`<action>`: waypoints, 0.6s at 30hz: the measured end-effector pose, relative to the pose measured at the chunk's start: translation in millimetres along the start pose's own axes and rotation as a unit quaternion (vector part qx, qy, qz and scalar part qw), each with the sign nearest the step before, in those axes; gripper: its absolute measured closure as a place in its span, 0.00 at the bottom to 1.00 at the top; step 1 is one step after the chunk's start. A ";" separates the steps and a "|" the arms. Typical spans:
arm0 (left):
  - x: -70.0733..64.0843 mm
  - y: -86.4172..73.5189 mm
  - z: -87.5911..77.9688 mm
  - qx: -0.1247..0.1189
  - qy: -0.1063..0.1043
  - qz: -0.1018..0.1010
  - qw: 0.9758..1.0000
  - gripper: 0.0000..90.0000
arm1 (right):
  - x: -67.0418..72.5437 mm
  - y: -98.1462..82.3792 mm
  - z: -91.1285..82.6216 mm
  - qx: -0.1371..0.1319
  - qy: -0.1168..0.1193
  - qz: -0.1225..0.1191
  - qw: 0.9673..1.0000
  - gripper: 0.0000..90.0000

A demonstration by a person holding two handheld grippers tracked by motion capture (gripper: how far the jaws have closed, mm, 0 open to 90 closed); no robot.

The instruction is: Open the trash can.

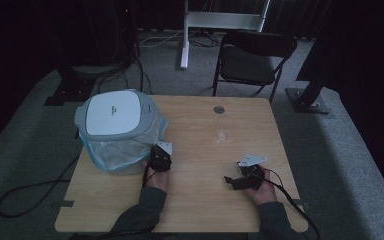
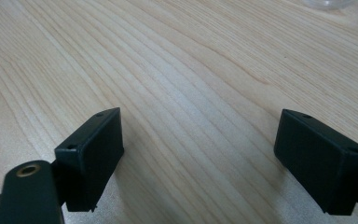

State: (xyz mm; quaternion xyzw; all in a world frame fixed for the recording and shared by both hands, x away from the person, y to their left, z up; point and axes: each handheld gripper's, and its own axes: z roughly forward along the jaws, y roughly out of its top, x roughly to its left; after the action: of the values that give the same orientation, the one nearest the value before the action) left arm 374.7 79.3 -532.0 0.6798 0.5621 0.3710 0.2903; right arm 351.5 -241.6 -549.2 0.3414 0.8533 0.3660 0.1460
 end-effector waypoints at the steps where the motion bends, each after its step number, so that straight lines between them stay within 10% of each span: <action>1: 0.2 -0.3 0.1 0.000 -0.001 0.001 1.000 1.00 | 0.0 0.0 0.0 0.000 0.000 0.000 1.000 0.16; 18: 0.9 -3.3 1.4 0.008 0.000 0.017 1.000 1.00 | 0.4 0.1 0.1 0.000 0.001 -0.001 1.000 0.16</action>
State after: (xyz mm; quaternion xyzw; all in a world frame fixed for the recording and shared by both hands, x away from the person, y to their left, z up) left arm 374.1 80.9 -535.3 0.6916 0.5537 0.3713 0.2780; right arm 351.3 -241.2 -549.2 0.3407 0.8537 0.3661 0.1455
